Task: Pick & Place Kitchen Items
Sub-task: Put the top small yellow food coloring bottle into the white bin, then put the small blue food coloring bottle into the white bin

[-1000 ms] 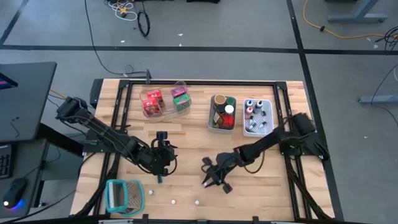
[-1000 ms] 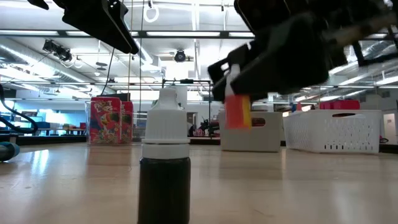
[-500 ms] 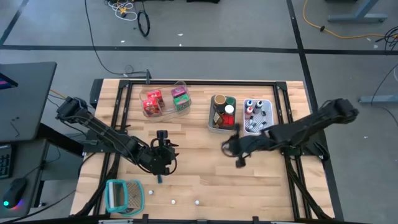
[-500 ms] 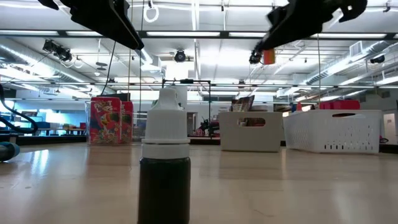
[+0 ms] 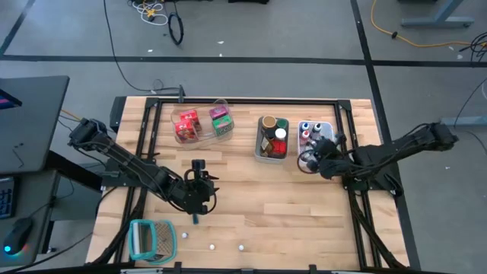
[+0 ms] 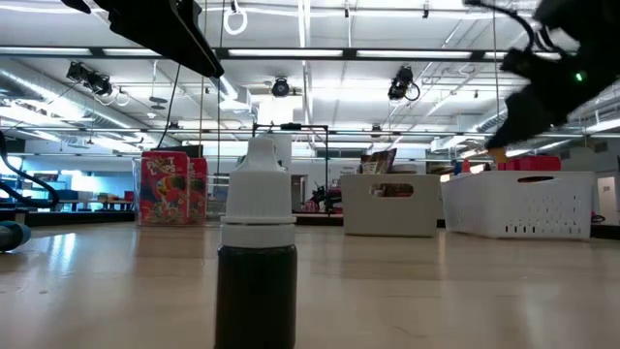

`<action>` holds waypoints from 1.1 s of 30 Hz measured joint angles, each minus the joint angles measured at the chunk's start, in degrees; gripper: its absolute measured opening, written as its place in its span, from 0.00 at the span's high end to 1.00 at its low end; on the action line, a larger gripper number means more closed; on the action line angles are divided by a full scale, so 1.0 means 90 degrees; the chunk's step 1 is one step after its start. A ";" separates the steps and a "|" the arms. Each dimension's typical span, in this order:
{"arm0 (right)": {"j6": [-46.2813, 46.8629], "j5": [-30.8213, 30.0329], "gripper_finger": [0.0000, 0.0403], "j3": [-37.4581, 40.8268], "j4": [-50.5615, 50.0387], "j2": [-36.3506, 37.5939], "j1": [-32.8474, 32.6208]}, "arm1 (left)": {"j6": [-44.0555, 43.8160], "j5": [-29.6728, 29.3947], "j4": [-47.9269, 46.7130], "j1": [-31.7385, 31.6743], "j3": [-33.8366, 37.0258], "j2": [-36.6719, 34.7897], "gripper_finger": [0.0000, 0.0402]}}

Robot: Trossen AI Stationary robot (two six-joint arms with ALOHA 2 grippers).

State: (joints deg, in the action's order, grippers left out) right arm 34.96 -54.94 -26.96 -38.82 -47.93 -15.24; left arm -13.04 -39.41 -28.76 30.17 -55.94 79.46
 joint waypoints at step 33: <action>0.0703 0.0041 0.58 0.1360 0.1345 0.0186 0.0802 | 0.0311 0.0565 0.0815 -0.0226 0.0000 0.0000 0.59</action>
State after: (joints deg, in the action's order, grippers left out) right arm 41.29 -54.57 -14.72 -26.71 -46.26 -8.02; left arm -10.24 -34.33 -21.43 28.14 -55.94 79.46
